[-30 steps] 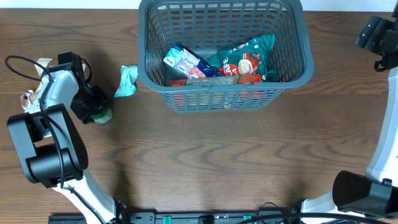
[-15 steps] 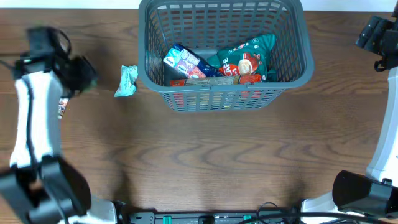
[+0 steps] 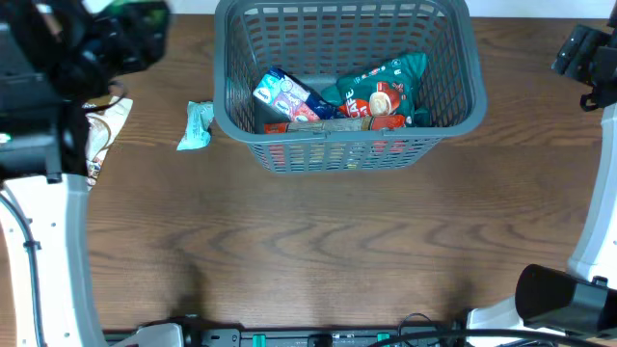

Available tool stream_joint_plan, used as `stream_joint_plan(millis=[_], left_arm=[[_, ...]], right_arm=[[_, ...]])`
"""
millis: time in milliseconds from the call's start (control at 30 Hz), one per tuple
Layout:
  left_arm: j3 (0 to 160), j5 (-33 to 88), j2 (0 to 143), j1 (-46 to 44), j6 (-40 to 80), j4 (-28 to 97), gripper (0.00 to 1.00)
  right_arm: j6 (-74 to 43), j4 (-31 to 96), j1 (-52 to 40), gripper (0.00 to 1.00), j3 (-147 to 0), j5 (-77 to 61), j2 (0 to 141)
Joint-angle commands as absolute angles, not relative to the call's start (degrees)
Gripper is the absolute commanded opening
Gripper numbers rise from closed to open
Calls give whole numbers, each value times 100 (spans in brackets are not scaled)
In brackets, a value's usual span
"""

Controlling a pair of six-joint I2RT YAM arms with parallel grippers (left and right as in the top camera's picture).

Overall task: Pack container
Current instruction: 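Lift the jar with the left gripper and lower it into the basket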

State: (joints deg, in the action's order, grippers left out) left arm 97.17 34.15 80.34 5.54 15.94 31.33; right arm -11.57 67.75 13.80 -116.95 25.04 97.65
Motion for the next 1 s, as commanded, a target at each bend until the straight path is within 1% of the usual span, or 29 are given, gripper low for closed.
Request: stream_joint_plan(millis=[0, 200, 400, 667, 833, 967], left_arm=[[9839, 3850, 8062, 43, 1308, 2908, 6], [9841, 3837, 8532, -812, 1157, 2770, 6], [9998, 3828, 9286, -1424, 963, 2781, 6], [10610, 3286, 10237, -1686, 502, 3511, 6], [10648, 3133, 10569, -1693, 248, 3824, 6], [10648, 2993, 10801, -1815, -204, 4202, 6]], right_arm=[[-1238, 6775, 1428, 99, -11780, 2521, 9666], [-1238, 6772, 1428, 99, -11780, 2521, 9666], [-1238, 6775, 1428, 99, -11780, 2521, 9666], [-1238, 6772, 1428, 99, -11780, 2521, 9666], [-1238, 6772, 1428, 99, -11780, 2521, 9666], [-1238, 6772, 1428, 99, -11780, 2521, 9666]])
